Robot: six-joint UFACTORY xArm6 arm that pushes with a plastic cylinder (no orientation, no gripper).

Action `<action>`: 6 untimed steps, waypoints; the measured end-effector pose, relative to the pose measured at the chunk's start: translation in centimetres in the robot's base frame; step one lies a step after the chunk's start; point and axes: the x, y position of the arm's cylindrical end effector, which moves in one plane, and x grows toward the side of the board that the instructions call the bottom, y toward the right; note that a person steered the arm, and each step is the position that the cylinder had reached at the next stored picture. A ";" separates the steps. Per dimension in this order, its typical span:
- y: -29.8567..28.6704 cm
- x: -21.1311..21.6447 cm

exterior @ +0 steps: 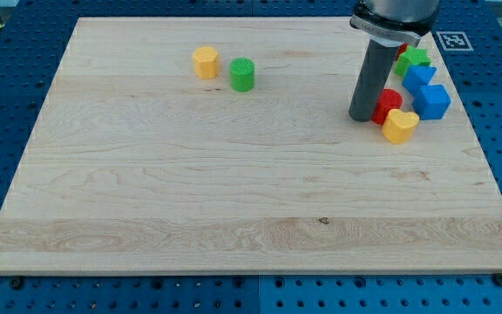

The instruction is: Move the red circle along with the yellow heart slightly down and right

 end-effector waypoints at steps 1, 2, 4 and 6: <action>0.0 0.7; 0.0 1.1; 0.0 -2.9; 2.3 -4.5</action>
